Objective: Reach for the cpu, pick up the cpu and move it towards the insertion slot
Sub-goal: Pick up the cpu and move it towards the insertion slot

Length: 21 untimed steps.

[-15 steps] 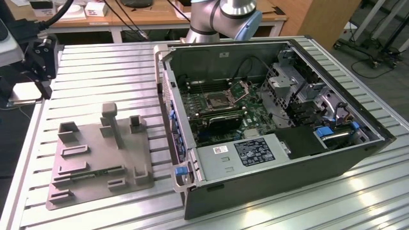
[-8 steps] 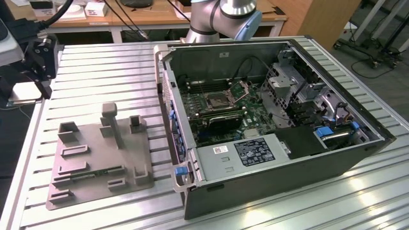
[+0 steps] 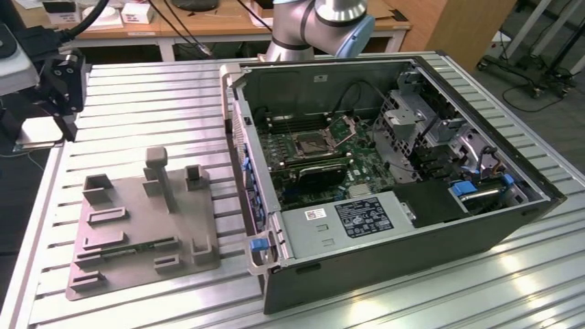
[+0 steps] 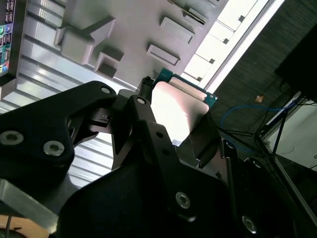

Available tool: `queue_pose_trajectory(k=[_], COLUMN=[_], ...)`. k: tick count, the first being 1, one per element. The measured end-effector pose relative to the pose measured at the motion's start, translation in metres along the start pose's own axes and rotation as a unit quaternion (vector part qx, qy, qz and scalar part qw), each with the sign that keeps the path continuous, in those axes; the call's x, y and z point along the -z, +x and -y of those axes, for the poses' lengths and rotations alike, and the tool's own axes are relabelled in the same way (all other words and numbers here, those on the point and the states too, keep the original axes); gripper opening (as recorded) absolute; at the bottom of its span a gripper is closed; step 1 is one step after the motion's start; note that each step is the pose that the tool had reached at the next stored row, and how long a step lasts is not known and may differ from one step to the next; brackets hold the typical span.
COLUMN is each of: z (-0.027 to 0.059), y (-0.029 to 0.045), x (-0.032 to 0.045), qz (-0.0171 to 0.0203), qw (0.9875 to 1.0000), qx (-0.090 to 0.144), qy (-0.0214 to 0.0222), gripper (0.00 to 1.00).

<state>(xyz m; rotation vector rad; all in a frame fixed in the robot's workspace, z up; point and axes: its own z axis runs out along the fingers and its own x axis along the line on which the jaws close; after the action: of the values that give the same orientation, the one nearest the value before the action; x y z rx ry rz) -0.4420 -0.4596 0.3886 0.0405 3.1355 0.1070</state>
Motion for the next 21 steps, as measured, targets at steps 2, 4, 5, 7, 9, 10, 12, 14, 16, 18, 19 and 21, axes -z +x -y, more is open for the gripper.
queue_pose_trajectory(k=[2,4,5,7,9,10,12,14,16,18,19,21], z=[-0.0001,-0.0001,-0.0001,-0.0002,-0.0002,-0.0001,-0.0002,-0.0002,-0.0002,-0.0003,-0.0003,-0.0003], y=[-0.002,-0.0043,-0.0054,-0.0062,-0.0063,-0.0064,-0.0064,-0.0064,-0.0065,-0.0067,-0.0068,-0.0074], x=[-0.0001,-0.0001,0.0,-0.0001,-0.0001,-0.0001,0.0,0.0003,0.001,0.0012,0.0012,0.0013], qz=[0.0,0.0,0.0,0.0,0.0,0.0,0.0,0.0,0.0001,0.0,0.0,-0.0001], qw=[1.0,1.0,1.0,1.0,1.0,1.0,1.0,1.0,1.0,1.0,1.0,1.0], qx=[0.0,0.0,0.0,0.0,0.0,0.0,0.0,0.0,0.0,0.0,0.0,0.001], qy=[0.0,0.0,0.0,0.0,0.0,0.0,0.0,0.0,0.0,0.0,0.0,0.0], gripper=[0.55,0.55,0.55,0.55,0.55,0.55,0.55,0.55,0.55,0.55,0.55,0.55])
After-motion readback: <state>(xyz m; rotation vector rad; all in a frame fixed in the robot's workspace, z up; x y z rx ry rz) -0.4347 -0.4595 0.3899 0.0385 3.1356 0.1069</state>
